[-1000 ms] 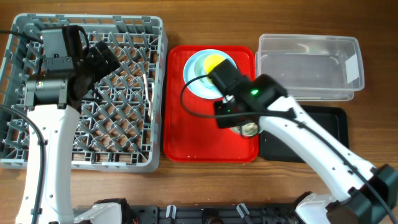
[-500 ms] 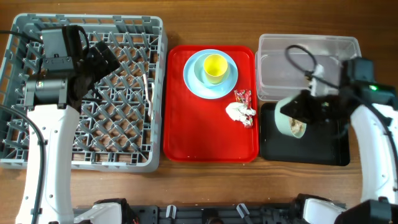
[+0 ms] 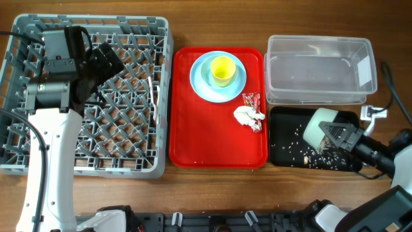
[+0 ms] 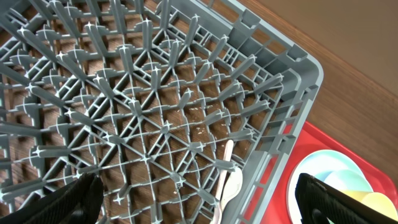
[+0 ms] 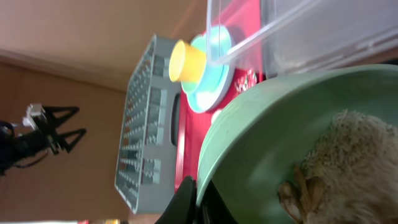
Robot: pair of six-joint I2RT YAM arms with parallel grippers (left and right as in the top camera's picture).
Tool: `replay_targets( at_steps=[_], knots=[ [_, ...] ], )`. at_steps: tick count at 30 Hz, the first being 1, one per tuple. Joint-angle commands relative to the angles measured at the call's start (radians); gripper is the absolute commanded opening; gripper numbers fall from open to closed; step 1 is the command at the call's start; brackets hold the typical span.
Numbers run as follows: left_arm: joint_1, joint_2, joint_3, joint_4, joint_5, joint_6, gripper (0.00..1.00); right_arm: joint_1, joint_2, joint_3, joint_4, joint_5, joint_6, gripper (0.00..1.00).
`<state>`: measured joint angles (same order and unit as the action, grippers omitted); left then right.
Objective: Sort waste into correct bins and load items into the dishwasher rack
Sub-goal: 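Carry the green bowl over the black tray and tip out the rice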
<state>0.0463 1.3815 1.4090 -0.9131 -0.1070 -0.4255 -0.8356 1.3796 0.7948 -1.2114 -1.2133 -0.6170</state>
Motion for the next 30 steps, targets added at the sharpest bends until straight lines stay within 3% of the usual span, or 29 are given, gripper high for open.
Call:
replay_targets(
  at_steps=[1, 12, 23, 26, 27, 30],
  knots=[
    [0.004, -0.007, 0.003, 0.003, -0.003, -0.013, 1.00, -0.017, -0.014, -0.005, 0.003, -0.117, -0.065, 0.04],
    [0.004, -0.007, 0.003, 0.003, -0.003, -0.013, 1.00, -0.016, -0.014, -0.005, -0.072, -0.131, -0.007, 0.04],
    [0.004, -0.007, 0.003, 0.003, -0.003, -0.013, 1.00, -0.015, -0.014, -0.005, -0.084, -0.165, -0.111, 0.04],
    [0.004, -0.007, 0.003, 0.003, -0.003, -0.013, 1.00, -0.013, -0.015, -0.005, -0.171, -0.258, -0.117, 0.04],
    [0.004, -0.007, 0.003, 0.003, -0.003, -0.013, 1.00, -0.012, -0.017, -0.005, -0.191, -0.308, -0.188, 0.05],
    [0.004, -0.007, 0.003, 0.003, -0.003, -0.013, 1.00, -0.012, -0.014, -0.005, -0.145, -0.303, -0.124, 0.04]
  ],
)
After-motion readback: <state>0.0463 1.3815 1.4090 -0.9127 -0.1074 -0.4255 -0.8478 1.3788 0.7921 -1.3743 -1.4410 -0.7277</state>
